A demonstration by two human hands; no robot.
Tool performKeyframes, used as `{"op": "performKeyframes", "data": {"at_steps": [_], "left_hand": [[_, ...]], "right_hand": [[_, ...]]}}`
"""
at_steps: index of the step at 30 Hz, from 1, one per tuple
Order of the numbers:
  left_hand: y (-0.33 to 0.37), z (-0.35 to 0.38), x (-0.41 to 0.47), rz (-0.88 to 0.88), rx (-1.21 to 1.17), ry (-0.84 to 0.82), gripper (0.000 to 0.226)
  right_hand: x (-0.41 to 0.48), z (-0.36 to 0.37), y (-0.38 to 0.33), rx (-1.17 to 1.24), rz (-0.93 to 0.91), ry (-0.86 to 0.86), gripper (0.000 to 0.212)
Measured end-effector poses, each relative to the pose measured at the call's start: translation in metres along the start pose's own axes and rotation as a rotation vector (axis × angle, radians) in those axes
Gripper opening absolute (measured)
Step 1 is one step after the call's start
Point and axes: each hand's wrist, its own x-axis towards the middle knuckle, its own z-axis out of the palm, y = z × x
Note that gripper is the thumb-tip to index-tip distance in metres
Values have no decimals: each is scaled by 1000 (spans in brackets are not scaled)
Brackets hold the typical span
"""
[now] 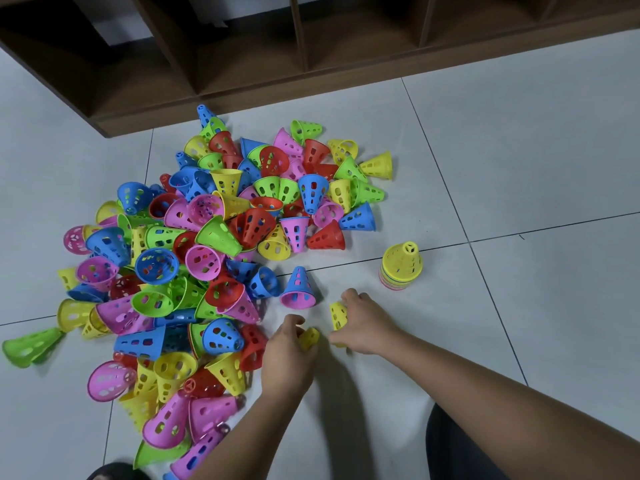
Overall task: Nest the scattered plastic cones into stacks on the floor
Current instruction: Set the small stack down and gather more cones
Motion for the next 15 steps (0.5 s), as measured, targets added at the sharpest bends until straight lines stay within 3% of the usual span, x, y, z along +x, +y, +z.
{"op": "performKeyframes", "data": {"at_steps": [4, 9, 15], "left_hand": [[19, -14, 4, 20, -106, 38, 40], [64, -34, 12, 88, -281, 101, 30], [125, -48, 17, 202, -473, 123, 36]], "right_hand": [[-12, -15, 9, 115, -58, 82, 72], [-51, -62, 1, 290, -271, 419, 44], [-83, -112, -2, 370, -468, 695, 50]]}}
